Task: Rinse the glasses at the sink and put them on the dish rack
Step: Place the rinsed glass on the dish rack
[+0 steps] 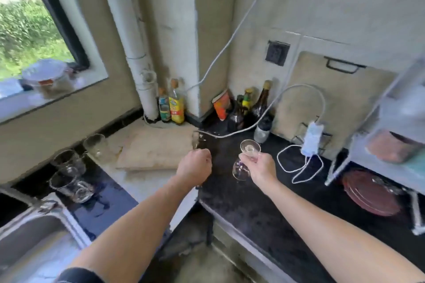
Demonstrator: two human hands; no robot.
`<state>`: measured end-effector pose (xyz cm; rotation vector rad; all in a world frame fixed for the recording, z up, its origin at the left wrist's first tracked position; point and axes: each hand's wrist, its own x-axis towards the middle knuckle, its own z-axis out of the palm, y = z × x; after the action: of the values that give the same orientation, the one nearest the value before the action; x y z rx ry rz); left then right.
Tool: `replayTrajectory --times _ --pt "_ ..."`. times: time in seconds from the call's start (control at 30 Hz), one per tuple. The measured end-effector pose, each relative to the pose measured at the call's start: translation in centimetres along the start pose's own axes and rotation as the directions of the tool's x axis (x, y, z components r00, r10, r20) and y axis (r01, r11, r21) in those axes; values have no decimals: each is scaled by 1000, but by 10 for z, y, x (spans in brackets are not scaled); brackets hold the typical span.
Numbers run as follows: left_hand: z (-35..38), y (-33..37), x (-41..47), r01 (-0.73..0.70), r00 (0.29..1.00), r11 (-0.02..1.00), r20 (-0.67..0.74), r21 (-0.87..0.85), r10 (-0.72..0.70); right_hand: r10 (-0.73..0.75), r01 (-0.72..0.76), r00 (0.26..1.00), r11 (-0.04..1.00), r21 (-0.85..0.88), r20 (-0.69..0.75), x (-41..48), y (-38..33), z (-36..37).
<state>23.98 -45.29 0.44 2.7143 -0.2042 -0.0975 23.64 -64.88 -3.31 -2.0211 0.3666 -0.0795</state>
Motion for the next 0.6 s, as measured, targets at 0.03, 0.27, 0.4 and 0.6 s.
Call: replayTrajectory --times 0.03,0.27,0.4,0.6 --pt "6 18 8 -49 999 999 16 7 49 15 -16 1000 1000 -4 -25 1 8 -19" --pt "62 136 54 -340 929 940 149 -15 338 129 -129 951 992 19 -283 -4 75 -125" --pt "98 203 62 -481 843 874 239 -69 482 206 -204 881 978 52 -425 -23 108 -184" --pt "147 305 39 -655 659 742 373 -143 653 326 -323 715 939 122 -619 -77 160 -275"
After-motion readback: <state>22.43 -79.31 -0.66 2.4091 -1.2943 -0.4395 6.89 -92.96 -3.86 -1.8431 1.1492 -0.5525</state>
